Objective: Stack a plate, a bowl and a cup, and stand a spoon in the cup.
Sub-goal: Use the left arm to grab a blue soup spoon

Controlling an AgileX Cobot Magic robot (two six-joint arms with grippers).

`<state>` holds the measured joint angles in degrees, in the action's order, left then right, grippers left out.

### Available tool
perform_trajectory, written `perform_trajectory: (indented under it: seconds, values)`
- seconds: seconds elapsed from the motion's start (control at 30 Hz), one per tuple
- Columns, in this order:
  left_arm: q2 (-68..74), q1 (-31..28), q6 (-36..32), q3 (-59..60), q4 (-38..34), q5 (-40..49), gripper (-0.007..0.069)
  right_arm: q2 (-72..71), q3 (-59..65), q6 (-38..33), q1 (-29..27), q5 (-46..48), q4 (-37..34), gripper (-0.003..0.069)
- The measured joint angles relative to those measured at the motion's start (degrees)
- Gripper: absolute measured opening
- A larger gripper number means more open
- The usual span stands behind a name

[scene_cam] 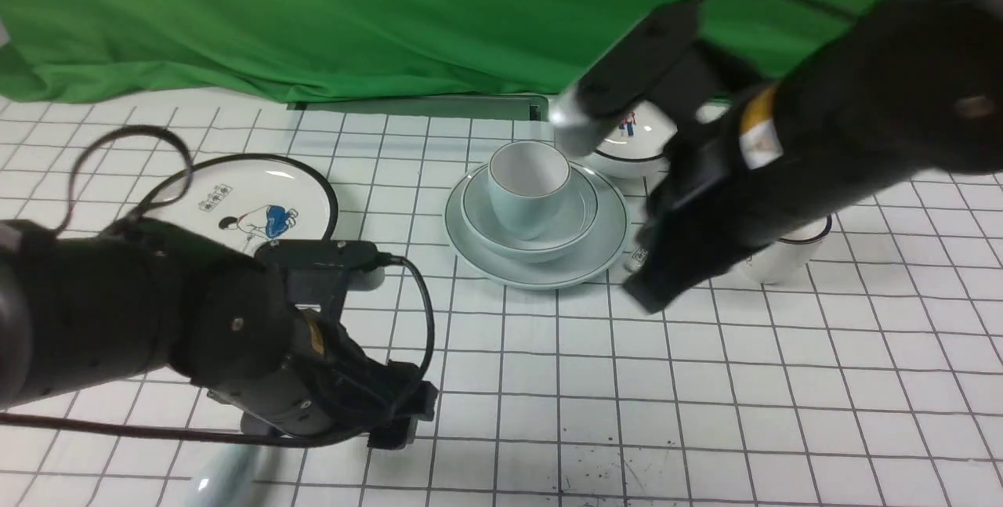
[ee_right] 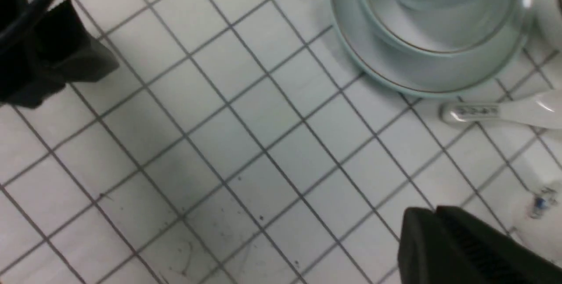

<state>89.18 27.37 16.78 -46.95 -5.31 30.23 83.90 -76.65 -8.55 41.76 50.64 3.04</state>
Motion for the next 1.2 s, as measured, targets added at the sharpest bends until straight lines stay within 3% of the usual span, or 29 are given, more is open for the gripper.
perform_trajectory:
  seconds: [0.17, 0.43, 0.6, 0.73, 0.93, 1.2]
  values:
    - [0.56, 0.0, 1.86, -1.53, 5.31, 1.27, 0.0568, -10.22, 7.22, 0.41, -2.41, 1.0, 0.88, 0.0079]
    - [0.56, -0.77, 1.67, -4.95, 17.88, 10.59, 0.0568, -19.45, 25.99, 1.87, -5.9, -0.97, 1.29, 0.0083]
    - [0.76, -7.12, -6.69, -5.61, 16.66, 10.83, 0.0568, -21.68, 37.0, 5.54, -5.95, -2.66, 0.95, 0.0083]
    - [0.81, -15.44, -13.4, -5.74, 13.94, 8.82, 0.0568, -22.36, 41.62, 8.55, -5.95, -3.19, 0.51, 0.0084]
    - [0.87, -24.68, -31.07, -5.74, 4.4, 1.82, 0.0568, -22.47, 42.95, 9.7, -5.95, -7.23, 0.46, 0.0084]
    - [3.71, -25.4, -33.24, -5.97, 11.36, -2.79, 0.0537, -22.47, 42.95, 9.83, -5.95, -10.34, 0.46, 0.0084]
